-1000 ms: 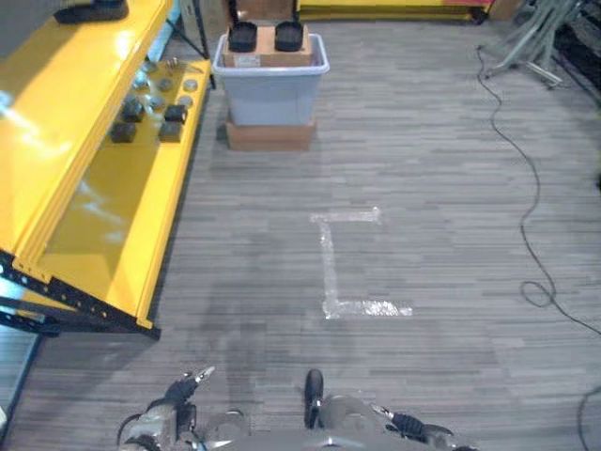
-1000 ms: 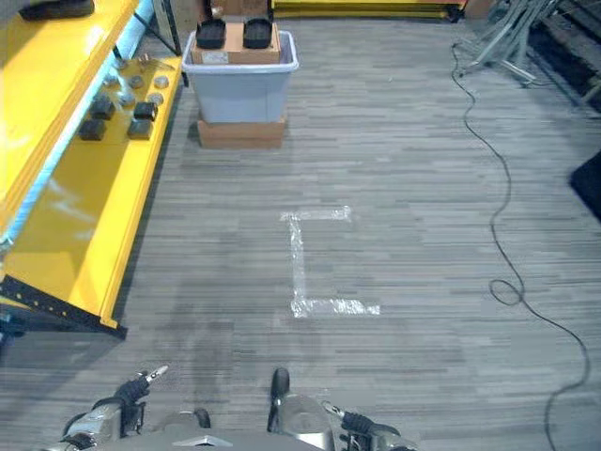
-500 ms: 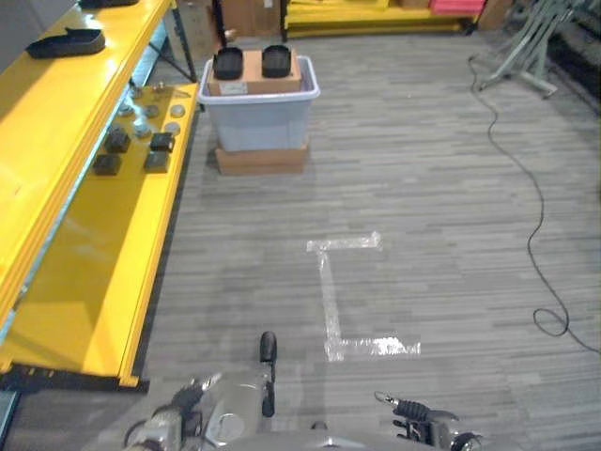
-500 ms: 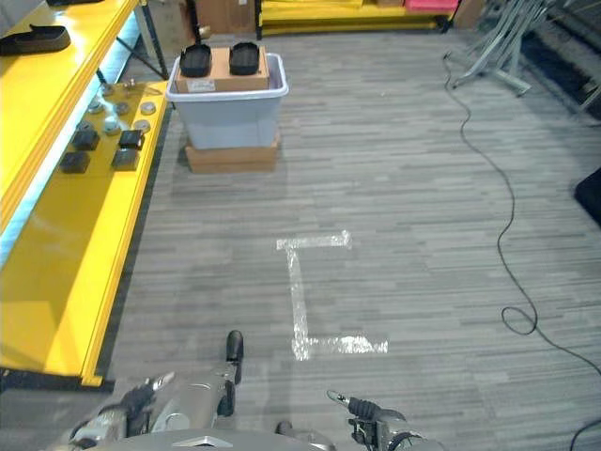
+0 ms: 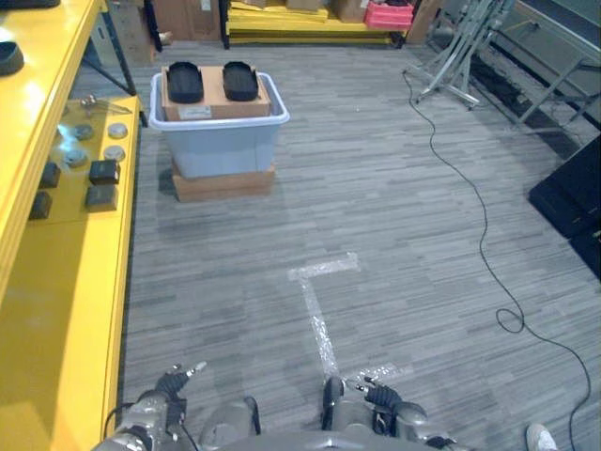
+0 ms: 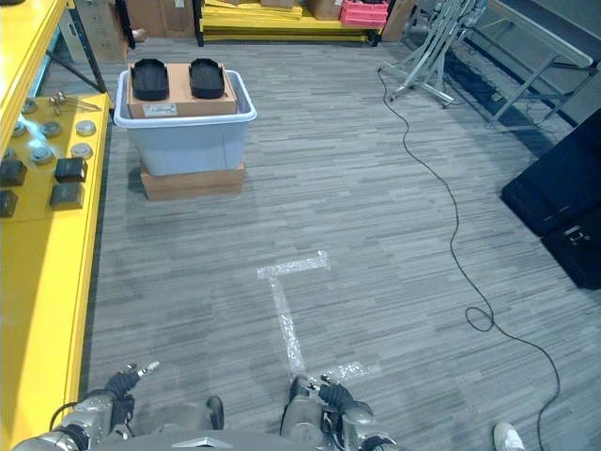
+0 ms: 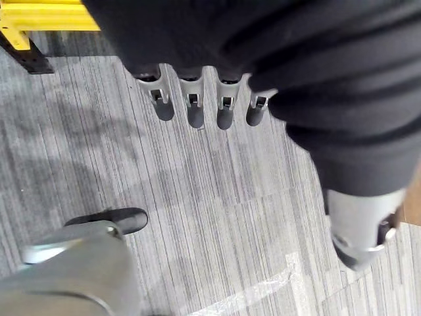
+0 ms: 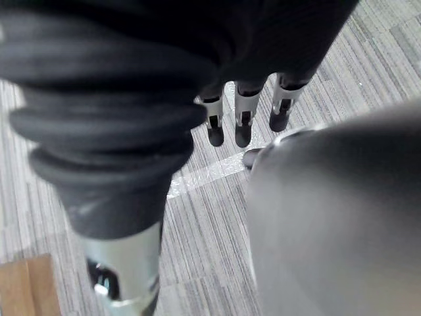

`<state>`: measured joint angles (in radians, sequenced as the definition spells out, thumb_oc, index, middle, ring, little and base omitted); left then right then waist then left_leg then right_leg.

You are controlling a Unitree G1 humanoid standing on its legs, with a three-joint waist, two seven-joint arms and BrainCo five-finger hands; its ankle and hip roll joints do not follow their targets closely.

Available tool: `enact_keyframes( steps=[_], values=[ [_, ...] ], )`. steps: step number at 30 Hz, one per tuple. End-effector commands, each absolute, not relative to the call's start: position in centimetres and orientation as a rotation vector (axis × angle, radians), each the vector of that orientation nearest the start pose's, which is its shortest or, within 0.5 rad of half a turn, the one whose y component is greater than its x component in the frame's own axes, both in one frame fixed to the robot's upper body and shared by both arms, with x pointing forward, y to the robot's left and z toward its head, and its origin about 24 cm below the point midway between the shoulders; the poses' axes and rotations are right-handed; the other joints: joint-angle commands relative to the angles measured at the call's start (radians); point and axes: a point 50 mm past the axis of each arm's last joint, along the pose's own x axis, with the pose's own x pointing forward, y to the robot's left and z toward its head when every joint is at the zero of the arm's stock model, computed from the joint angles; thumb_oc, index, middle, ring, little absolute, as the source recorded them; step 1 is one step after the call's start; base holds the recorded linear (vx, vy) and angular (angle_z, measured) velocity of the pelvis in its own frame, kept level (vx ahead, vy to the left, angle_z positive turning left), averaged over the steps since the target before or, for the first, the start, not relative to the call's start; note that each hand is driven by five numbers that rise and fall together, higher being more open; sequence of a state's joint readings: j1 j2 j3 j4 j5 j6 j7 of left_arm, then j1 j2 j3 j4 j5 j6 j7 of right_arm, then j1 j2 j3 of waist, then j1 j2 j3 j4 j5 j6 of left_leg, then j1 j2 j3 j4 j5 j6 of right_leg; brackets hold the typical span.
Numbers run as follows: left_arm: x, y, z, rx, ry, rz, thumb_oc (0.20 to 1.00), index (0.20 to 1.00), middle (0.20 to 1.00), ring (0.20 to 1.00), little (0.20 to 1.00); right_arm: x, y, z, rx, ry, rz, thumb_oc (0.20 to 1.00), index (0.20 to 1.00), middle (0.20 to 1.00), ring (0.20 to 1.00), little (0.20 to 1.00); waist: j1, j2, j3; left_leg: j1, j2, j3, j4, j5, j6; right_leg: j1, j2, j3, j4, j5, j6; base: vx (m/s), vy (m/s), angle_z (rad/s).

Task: Move parts from the plastic box to the shelf.

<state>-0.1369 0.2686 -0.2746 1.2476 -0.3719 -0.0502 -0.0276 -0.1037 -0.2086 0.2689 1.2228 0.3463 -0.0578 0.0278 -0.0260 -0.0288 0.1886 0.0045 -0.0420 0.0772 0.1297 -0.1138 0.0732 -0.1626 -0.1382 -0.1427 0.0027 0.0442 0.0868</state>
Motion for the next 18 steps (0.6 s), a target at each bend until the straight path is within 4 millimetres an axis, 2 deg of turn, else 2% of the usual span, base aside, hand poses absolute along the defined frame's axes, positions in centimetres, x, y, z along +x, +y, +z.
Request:
enact_keyframes(
  steps=[1,6,7,9,11,12,13,14,16,17,18],
  values=[
    [14.4,22.0,-14.8,0.031,1.046,0.124,1.000,1.000,1.000,1.000,1.000,13.0,-22.9,-15.2,-0.142,1.122,-0.103,1.000,1.000,1.000,1.000,1.000,-0.015,0.021,0.023,0.045,0.029,0.021,-0.049,0.010,-0.031,0.048,0.026,0.013,0.068,0.025,0.016,0.27,-0.245,0.11],
    [14.5,21.3,-15.0,-0.022,1.070,0.158,1.000,1.000,1.000,1.000,1.000,11.8,-23.3,-15.6,-0.116,1.169,-0.161,1.000,1.000,1.000,1.000,1.000,-0.017,-0.002,0.006,0.029,0.055,0.006,0.028,-0.012,-0.027,0.088,0.055,0.013,0.079,-0.014,-0.020,0.25,-0.245,0.42],
    [14.3,20.9,-15.2,-0.012,1.080,0.138,1.000,1.000,1.000,1.000,1.000,11.9,-23.5,-15.5,-0.096,1.166,-0.189,1.000,1.000,1.000,1.000,1.000,-0.013,-0.010,0.002,0.016,0.069,0.003,0.081,0.006,-0.034,0.104,0.061,0.007,0.071,-0.021,-0.032,0.35,-0.351,0.28],
    [14.1,20.4,-15.3,-0.015,1.081,0.146,1.000,1.000,1.000,1.000,1.000,12.3,-24.5,-15.1,-0.131,1.147,-0.194,1.000,1.000,1.000,1.000,1.000,-0.003,-0.037,-0.001,-0.085,0.108,0.007,0.363,0.087,-0.060,0.154,0.067,-0.002,0.046,-0.037,-0.071,0.40,-0.421,0.14],
    [14.2,20.4,-15.3,-0.009,1.085,0.135,1.000,1.000,1.000,1.000,1.000,12.5,-24.9,-14.9,-0.131,1.142,-0.202,1.000,1.000,1.000,1.000,1.000,0.002,-0.040,0.001,-0.143,0.128,0.013,0.437,0.104,-0.071,0.172,0.073,-0.009,0.037,-0.040,-0.081,0.21,-0.183,0.24],
    [14.2,20.3,-15.3,0.002,1.090,0.122,1.000,1.000,1.000,1.000,1.000,12.7,-25.1,-14.8,-0.121,1.132,-0.214,1.000,1.000,1.000,1.000,1.000,0.006,-0.039,0.004,-0.170,0.140,0.027,0.441,0.114,-0.078,0.188,0.076,-0.015,0.029,-0.044,-0.083,0.32,-0.100,0.46],
    [13.9,20.4,-15.4,0.030,1.103,0.108,1.000,1.000,1.000,1.000,1.000,13.1,-25.4,-14.6,-0.096,1.115,-0.234,1.000,1.000,1.000,1.000,1.000,0.016,-0.032,0.005,-0.178,0.146,0.056,0.362,0.120,-0.084,0.213,0.085,-0.024,0.013,-0.054,-0.077,0.28,-0.026,0.41],
    [13.8,20.5,-15.4,0.037,1.108,0.109,1.000,1.000,1.000,1.000,1.000,13.2,-25.5,-14.5,-0.090,1.111,-0.237,1.000,1.000,1.000,1.000,1.000,0.018,-0.030,0.006,-0.172,0.145,0.062,0.338,0.122,-0.085,0.219,0.086,-0.026,0.009,-0.056,-0.075,0.29,0.040,0.25],
    [13.0,20.8,-15.7,0.055,1.135,0.117,1.000,1.000,1.000,1.000,1.000,13.8,-25.6,-14.2,-0.085,1.091,-0.228,1.000,1.000,1.000,1.000,1.000,0.036,-0.012,0.006,-0.166,0.116,0.066,0.166,0.148,-0.096,0.244,0.103,-0.022,-0.004,-0.068,-0.065,0.31,0.112,0.07],
    [12.2,20.9,-15.9,0.064,1.149,0.120,1.000,1.000,1.000,1.000,1.000,14.1,-25.6,-14.2,-0.091,1.086,-0.208,1.000,1.000,1.000,1.000,1.000,0.060,0.003,0.009,-0.189,0.090,0.044,0.071,0.192,-0.111,0.272,0.121,-0.001,-0.014,-0.082,-0.063,0.33,0.142,0.03],
    [11.9,21.0,-16.0,0.067,1.153,0.121,1.000,1.000,1.000,1.000,1.000,14.1,-25.6,-14.1,-0.092,1.085,-0.202,1.000,1.000,1.000,1.000,1.000,0.069,0.007,0.010,-0.200,0.083,0.035,0.050,0.207,-0.116,0.280,0.126,0.005,-0.016,-0.086,-0.064,0.30,0.135,-0.01]
  ],
)
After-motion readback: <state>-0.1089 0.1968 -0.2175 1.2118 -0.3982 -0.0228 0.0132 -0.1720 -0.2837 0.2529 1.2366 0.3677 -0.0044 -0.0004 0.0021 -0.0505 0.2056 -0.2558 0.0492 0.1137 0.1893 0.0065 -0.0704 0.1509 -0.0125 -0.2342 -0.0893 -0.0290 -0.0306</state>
